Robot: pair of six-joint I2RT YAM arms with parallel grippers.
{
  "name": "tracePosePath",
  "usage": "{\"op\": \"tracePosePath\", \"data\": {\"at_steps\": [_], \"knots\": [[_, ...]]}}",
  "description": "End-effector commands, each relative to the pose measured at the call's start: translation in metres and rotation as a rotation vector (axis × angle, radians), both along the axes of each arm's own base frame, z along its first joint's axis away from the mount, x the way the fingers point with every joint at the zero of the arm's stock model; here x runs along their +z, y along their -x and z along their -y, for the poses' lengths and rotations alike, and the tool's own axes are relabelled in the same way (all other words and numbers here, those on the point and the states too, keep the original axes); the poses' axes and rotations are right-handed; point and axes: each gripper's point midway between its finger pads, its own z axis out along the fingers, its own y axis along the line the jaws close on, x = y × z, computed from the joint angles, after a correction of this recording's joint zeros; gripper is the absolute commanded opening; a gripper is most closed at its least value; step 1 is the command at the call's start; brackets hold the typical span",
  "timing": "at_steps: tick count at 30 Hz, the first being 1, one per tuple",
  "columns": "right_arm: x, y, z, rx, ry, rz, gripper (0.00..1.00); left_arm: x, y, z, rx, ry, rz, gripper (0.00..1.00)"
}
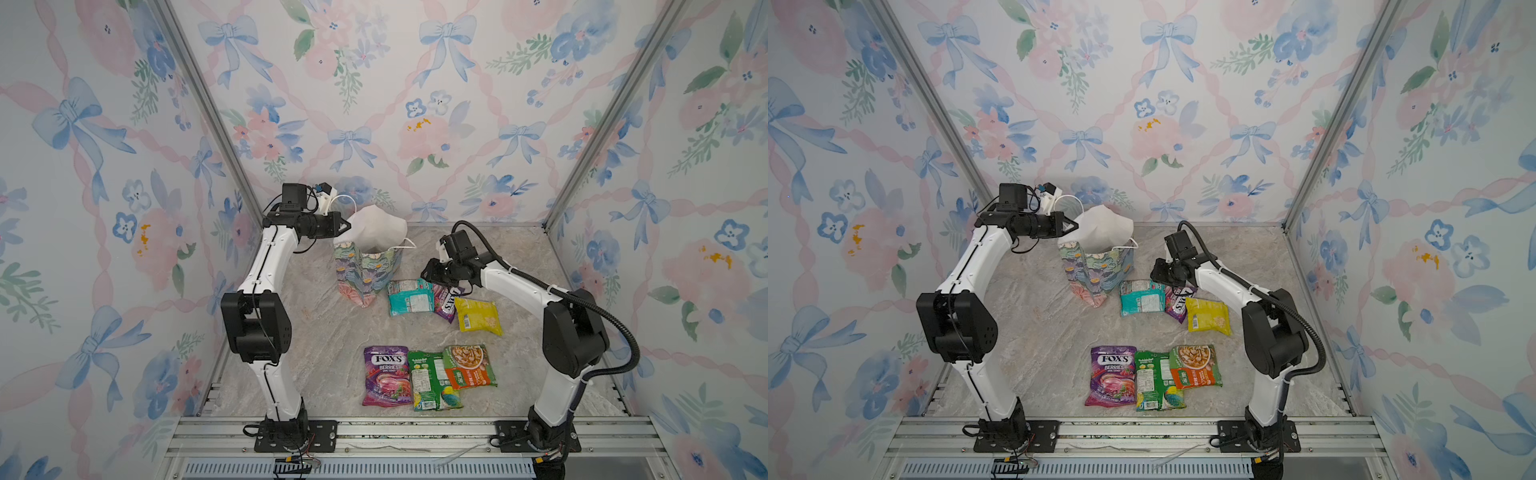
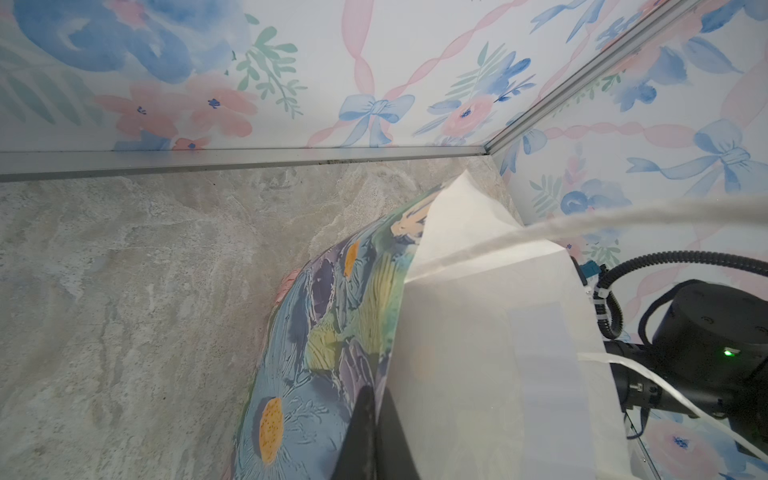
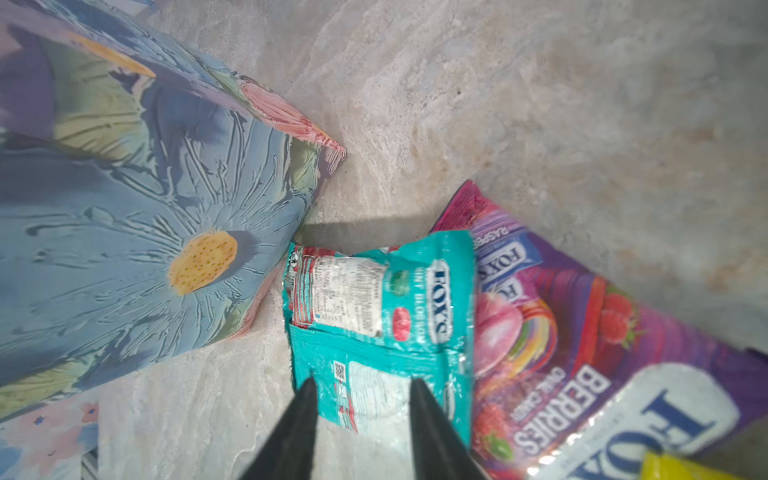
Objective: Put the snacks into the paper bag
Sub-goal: 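Lift the teal packet with the right gripper and raise it upright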
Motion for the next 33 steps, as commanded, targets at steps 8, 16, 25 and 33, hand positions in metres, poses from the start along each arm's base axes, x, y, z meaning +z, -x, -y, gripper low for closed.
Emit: {"op": "tracePosePath", "data": {"at_steps": [8,16,25,33], "knots": [[0.021,0.044,-0.004,-0.208,-0.161,0.038,0.71,0.008,0.009,0.0,-0.014,0.008,0.005,0.0],[-0.011,0.094,-0.034,-0.345,-0.316,-0.047,0.71,0.01,0.01,0.001,-0.015,0.01,0.009,0.0],[-0.039,0.096,-0.032,-0.436,-0.345,-0.08,0.73,0.011,0.011,0.0,-0.015,0.009,0.009,0.0],[-0.069,0.084,-0.041,-0.475,-0.416,-0.147,0.71,0.011,0.01,0.0,-0.013,0.007,0.012,0.0]]}}
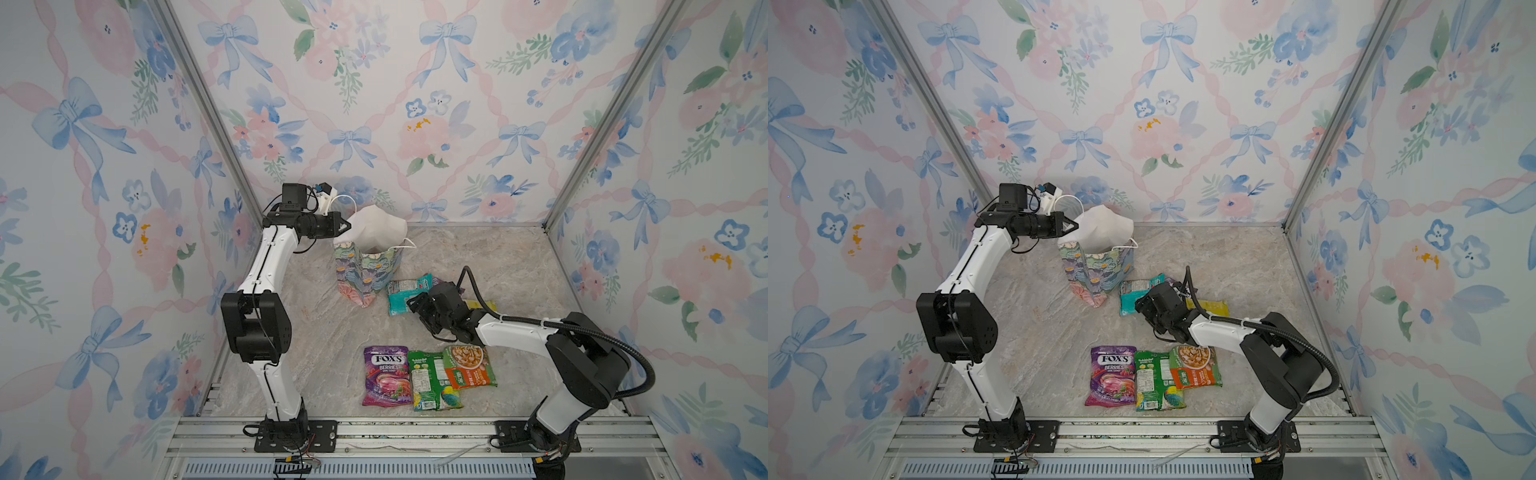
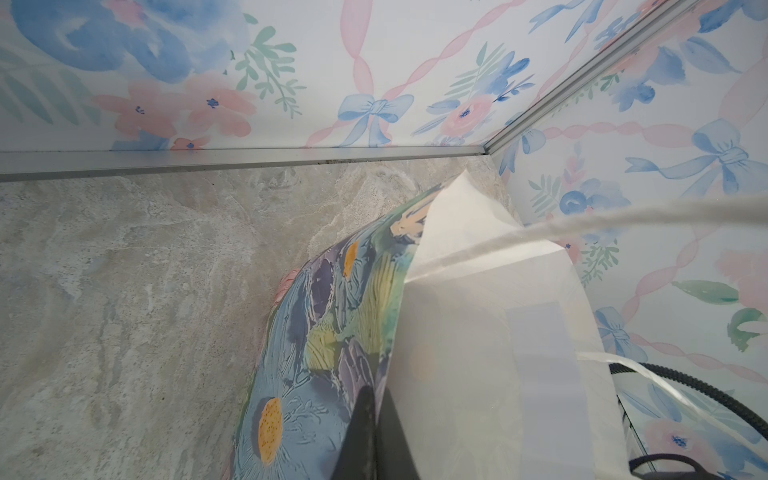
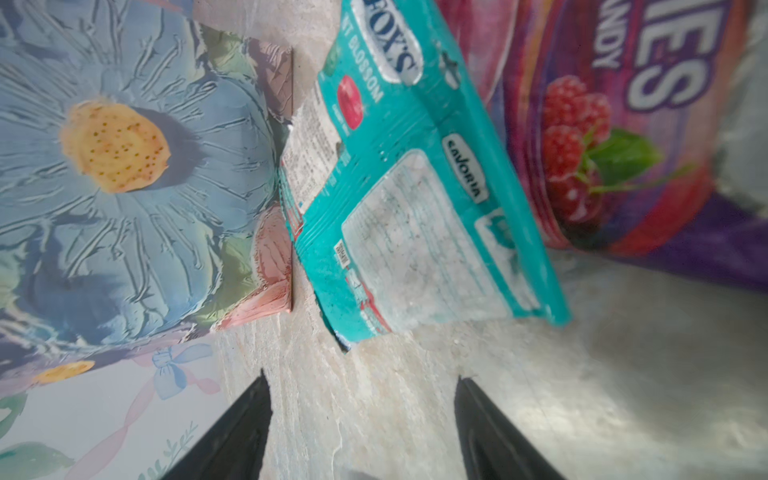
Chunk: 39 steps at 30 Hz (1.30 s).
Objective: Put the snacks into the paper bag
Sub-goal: 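Lift the teal packet with the right gripper and raise it upright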
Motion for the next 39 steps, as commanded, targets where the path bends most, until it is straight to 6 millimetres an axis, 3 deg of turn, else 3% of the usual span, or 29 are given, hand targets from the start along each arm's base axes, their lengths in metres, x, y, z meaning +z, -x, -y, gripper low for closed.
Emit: {"op": "tracePosePath", "data": {"at_steps": [1,23,29,39], "knots": [[-0.014,-0.007,0.0,-0.047,-0.053,-0.022,0.71,0.011,0.01,-0.001,-0.011,0.006,0.012,0.0],[-0.051,-0.022,0.01,-0.154,-0.034,-0.052,0.66,0.01,0.01,-0.002,-0.009,0.003,0.01,0.0],[-0.048,-0.027,0.015,-0.169,-0.015,-0.037,0.5,0.011,0.01,-0.002,-0.008,0.004,0.012,0.0],[-0.033,-0.033,0.02,-0.14,0.041,0.015,0.08,0.012,0.01,-0.002,-0.01,0.005,0.015,0.0]]}}
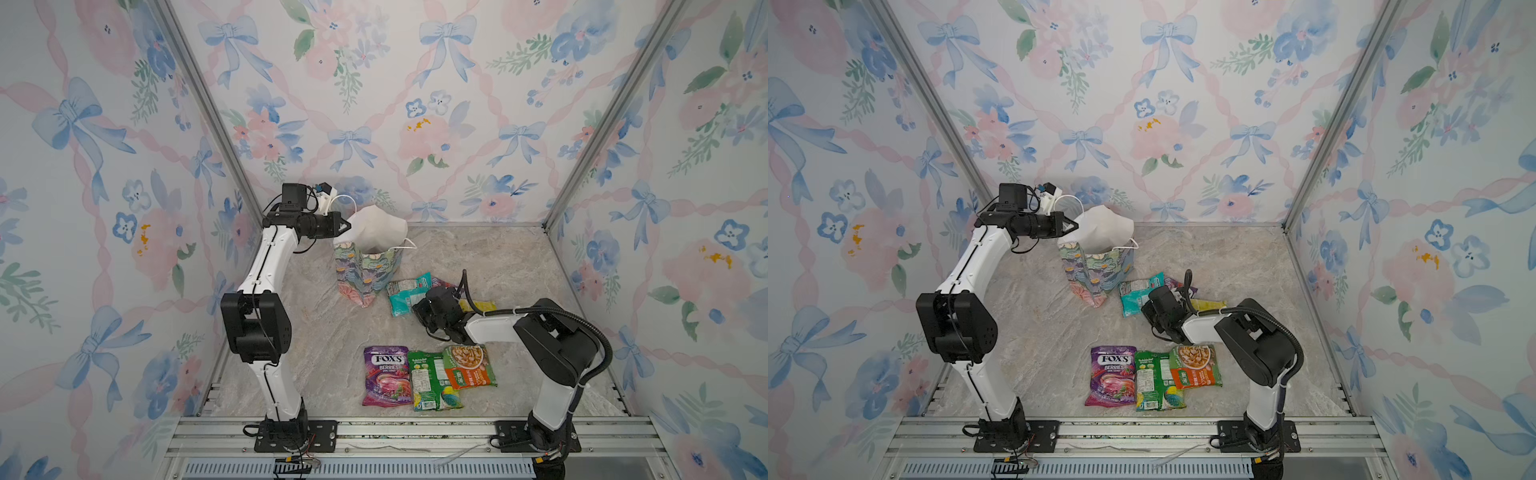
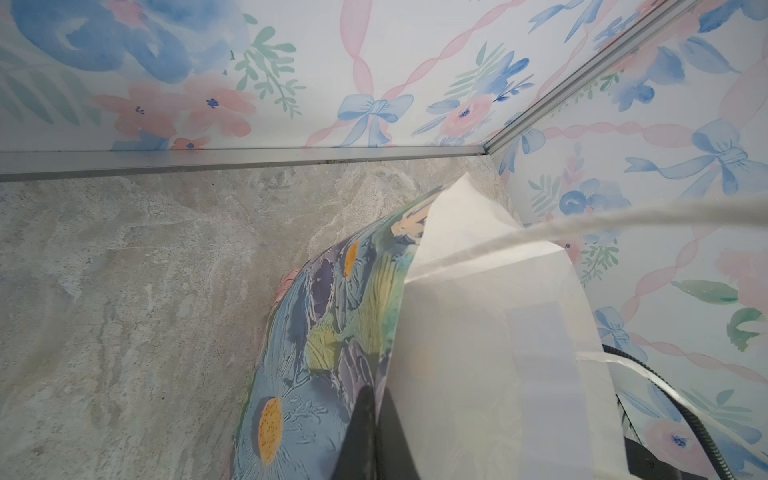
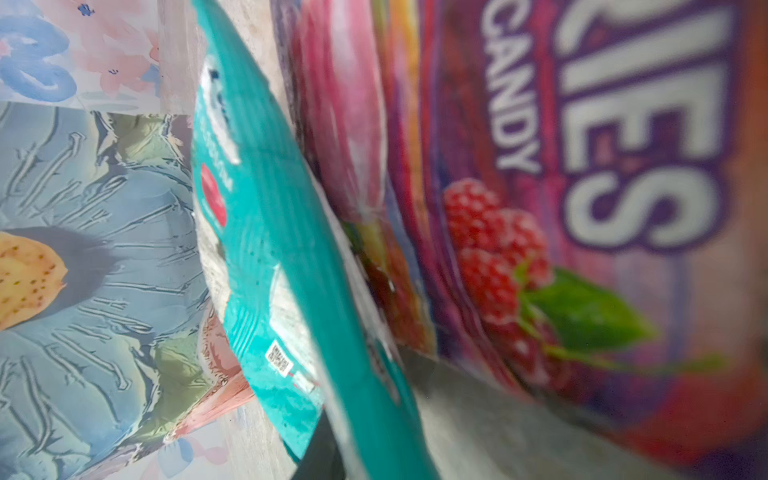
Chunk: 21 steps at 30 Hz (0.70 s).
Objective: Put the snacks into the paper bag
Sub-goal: 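Lift the teal packet with the right gripper and raise it upright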
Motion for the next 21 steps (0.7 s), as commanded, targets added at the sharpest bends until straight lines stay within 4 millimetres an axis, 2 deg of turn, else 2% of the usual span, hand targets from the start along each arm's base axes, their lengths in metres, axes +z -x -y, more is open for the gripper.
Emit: {"op": "tracePosePath", "data": {"at_steps": [1,4,8,16,18,19,21], "knots": [[0.006,-0.005,0.011,-0.005,0.064,0.018,0.05,0.012,0.01,-0.002,-0.01,0.006,0.015,0.0],[0.015,-0.008,0.009,0.024,0.086,0.045,0.0,0.012,0.01,-0.002,-0.009,0.006,0.014,0.0],[0.034,-0.008,0.006,0.079,0.145,0.09,0.0,0.012,0.01,-0.003,-0.009,0.006,0.016,0.0],[0.086,-0.008,0.006,0.2,0.288,0.197,0.0,0.012,0.01,-0.003,-0.007,0.006,0.015,0.0],[0.092,-0.008,0.006,0.231,0.322,0.209,0.0,0.013,0.01,-0.003,-0.008,0.005,0.017,0.0],[0.109,-0.009,0.005,0.242,0.322,0.238,0.0,0.013,0.01,-0.003,-0.008,0.004,0.017,0.0],[0.121,-0.008,0.005,0.273,0.352,0.252,0.0,0.014,0.011,-0.003,-0.008,0.004,0.019,0.0]]}}
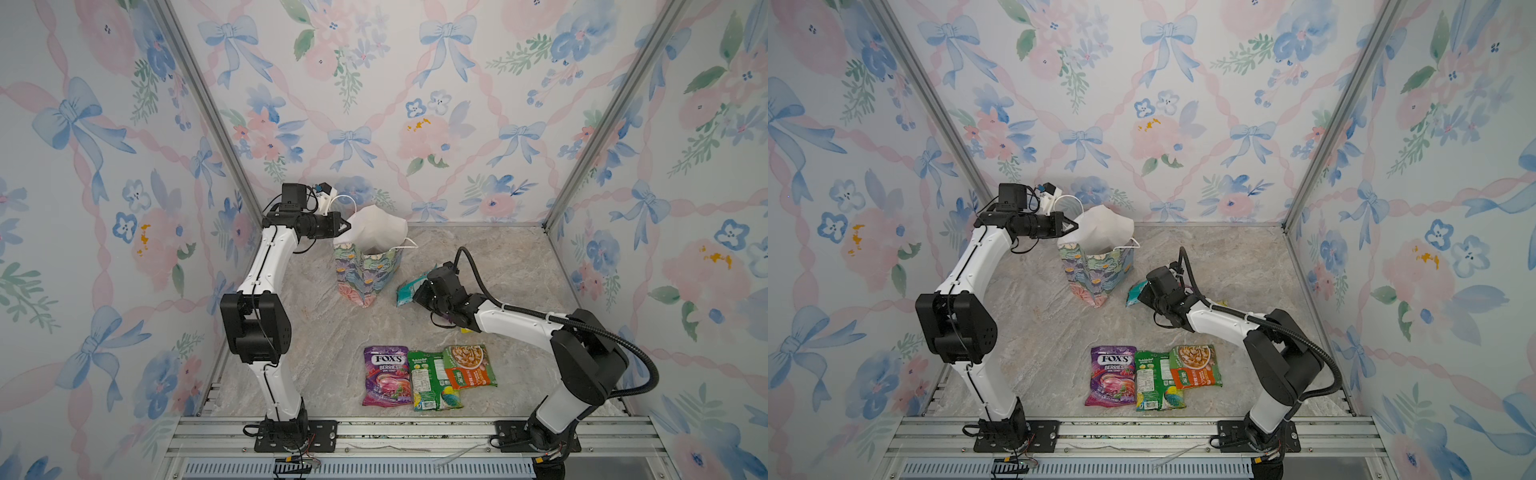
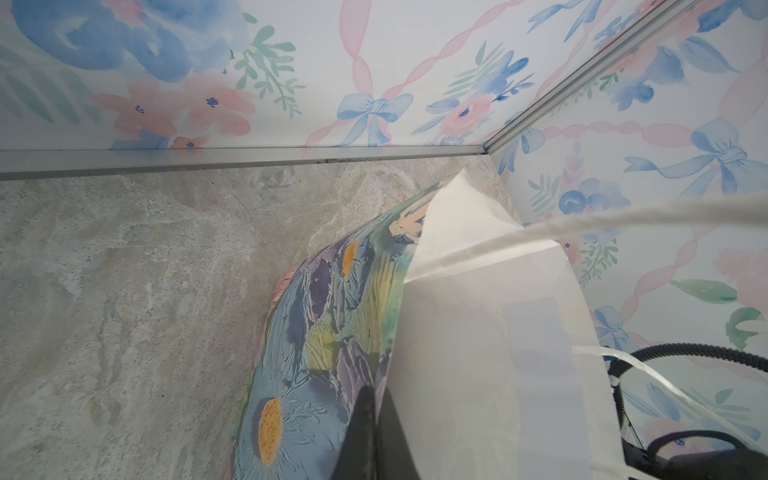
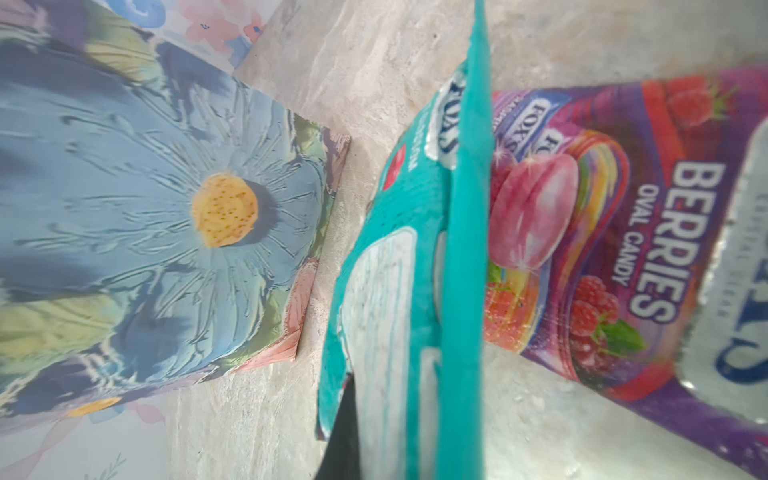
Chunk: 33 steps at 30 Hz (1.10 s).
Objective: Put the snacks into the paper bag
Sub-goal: 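Lift the teal packet with the right gripper and raise it upright, then carry the teal packet over the bag held by the left gripper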
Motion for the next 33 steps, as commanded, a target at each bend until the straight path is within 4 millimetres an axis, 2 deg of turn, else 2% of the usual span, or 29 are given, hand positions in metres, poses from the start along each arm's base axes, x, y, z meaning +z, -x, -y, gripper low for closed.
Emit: {"op": "tracePosePath", "data": {"at_steps": [1,5,15,27,28,29,33], "knots": [[0.036,0.002,0.005,0.075,0.104,0.07,0.0,0.013,0.009,-0.003,-0.007,0.004,0.021,0.0],[0.067,0.002,0.012,0.12,0.163,0.114,0.0,0.014,0.01,-0.002,-0.008,0.004,0.022,0.0],[0.158,-0.009,0.048,0.192,0.277,0.249,0.0,0.013,0.01,-0.002,-0.008,0.006,0.02,0.0],[0.258,-0.033,0.027,0.335,0.358,0.446,0.0,0.012,0.009,-0.002,-0.008,0.007,0.017,0.0],[0.271,-0.032,0.025,0.341,0.357,0.475,0.0,0.013,0.009,-0.001,-0.01,0.008,0.018,0.0],[0.269,-0.038,0.019,0.353,0.366,0.474,0.0,0.013,0.009,-0.001,-0.009,0.009,0.017,0.0],[0.291,-0.044,-0.002,0.392,0.363,0.537,0.0,0.012,0.009,-0.001,-0.011,0.01,0.016,0.0]]}}
